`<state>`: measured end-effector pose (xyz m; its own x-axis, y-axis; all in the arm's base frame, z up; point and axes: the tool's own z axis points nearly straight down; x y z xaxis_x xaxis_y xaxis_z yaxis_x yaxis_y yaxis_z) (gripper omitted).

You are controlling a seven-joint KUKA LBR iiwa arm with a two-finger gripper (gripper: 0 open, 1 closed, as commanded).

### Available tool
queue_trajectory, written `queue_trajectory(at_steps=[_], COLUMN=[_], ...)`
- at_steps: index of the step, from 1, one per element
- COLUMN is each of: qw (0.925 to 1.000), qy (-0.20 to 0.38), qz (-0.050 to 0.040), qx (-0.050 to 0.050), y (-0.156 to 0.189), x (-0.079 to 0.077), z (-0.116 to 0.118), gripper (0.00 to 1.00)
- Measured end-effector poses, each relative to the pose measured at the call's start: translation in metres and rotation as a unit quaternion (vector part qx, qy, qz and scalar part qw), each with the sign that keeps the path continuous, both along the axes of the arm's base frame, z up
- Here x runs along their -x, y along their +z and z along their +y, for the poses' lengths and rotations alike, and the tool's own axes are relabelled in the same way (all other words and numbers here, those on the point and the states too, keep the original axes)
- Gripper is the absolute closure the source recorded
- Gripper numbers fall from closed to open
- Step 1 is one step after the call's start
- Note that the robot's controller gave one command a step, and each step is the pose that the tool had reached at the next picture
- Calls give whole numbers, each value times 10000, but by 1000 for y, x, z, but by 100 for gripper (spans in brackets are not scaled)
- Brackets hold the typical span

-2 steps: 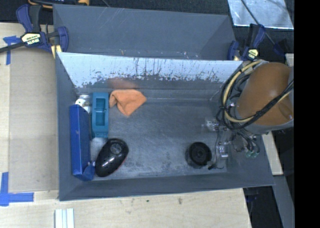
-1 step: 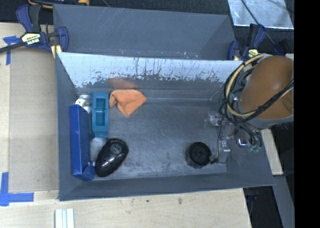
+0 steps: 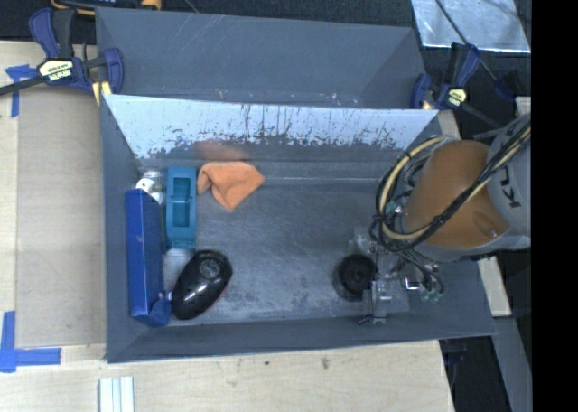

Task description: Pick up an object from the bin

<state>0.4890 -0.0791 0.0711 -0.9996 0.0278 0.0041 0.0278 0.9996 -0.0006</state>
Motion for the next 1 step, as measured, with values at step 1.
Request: queue_trajectory(at_steps=[1], qw=[9967], qy=[-810], qz=[-38], qx=[-7], y=[5], x=[4], z=[-3], gripper=[100])
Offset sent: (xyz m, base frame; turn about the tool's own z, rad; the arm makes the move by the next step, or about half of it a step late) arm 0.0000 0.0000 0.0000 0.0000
